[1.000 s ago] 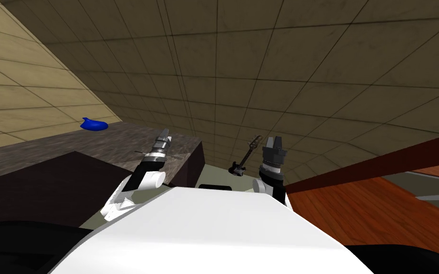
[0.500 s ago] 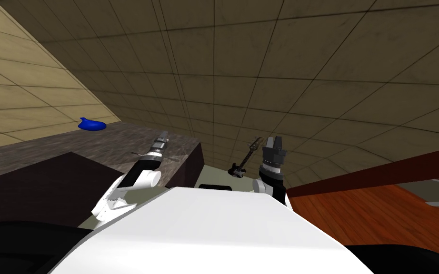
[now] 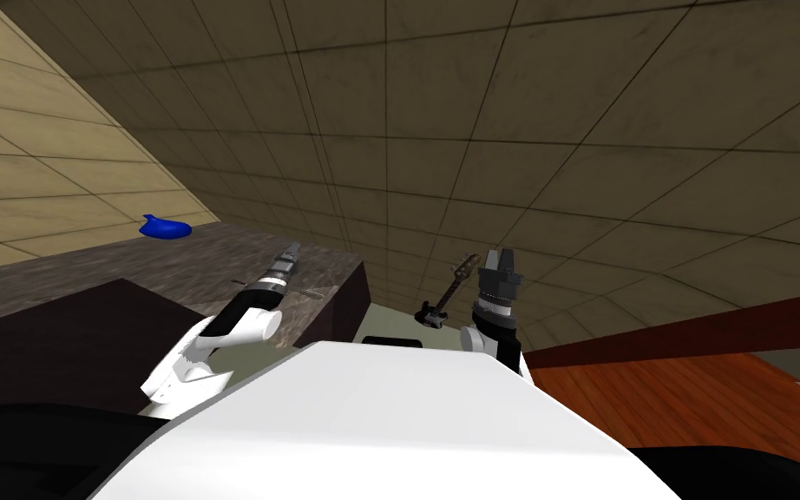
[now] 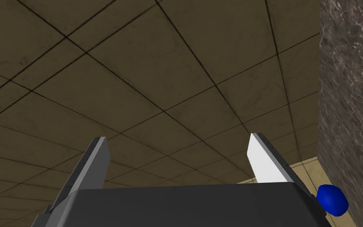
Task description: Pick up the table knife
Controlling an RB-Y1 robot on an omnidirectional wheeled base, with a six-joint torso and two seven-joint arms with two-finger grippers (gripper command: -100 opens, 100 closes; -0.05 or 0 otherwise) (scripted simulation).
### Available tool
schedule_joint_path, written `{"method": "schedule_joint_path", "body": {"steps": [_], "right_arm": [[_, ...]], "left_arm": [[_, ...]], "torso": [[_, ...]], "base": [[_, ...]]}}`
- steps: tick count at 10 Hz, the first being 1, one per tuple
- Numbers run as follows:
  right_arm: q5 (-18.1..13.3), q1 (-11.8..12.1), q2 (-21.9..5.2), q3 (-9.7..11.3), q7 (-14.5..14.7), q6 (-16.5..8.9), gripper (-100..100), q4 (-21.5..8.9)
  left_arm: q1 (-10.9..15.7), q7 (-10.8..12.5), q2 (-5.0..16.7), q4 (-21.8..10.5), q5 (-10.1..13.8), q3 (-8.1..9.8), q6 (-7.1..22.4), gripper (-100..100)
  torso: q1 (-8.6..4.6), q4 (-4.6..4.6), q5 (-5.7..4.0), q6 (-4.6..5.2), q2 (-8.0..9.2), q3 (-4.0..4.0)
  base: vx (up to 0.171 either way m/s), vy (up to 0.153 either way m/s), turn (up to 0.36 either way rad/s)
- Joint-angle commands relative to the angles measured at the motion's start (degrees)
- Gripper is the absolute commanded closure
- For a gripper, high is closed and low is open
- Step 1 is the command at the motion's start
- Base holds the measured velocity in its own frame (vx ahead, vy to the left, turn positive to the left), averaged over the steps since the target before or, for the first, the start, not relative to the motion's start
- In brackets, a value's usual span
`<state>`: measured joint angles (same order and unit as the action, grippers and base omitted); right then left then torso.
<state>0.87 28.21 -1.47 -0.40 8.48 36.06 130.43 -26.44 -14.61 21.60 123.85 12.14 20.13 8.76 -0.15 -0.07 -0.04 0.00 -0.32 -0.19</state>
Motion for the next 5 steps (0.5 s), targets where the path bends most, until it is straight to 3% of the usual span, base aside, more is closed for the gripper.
{"method": "schedule_joint_path", "body": {"steps": [1,2,5], "right_arm": [[0.0,0.0,0.0,0.0,0.0,0.0,0,0.0],[0.0,0.0,0.0,0.0,0.0,0.0,0,0.0],[0.0,0.0,0.0,0.0,0.0,0.0,0,0.0]], "left_arm": [[0.2,-0.7,0.2,-0.5,-0.1,0.41,2.9,-100],[0.2,-0.7,0.2,-0.5,-0.1,0.41,3.2,-100],[0.3,-2.3,3.2,-3.1,1.2,3.00,8.7,-100]], "torso": [[0.00,0.00,0.00,0.00,0.00,0.00],[0.01,0.00,0.00,0.01,0.04,0.01],[0.06,0.02,0.01,0.00,0.13,0.06]], "base": [[0.072,-0.047,0.020],[0.021,-0.022,0.000],[0.058,-0.041,0.018]]}}
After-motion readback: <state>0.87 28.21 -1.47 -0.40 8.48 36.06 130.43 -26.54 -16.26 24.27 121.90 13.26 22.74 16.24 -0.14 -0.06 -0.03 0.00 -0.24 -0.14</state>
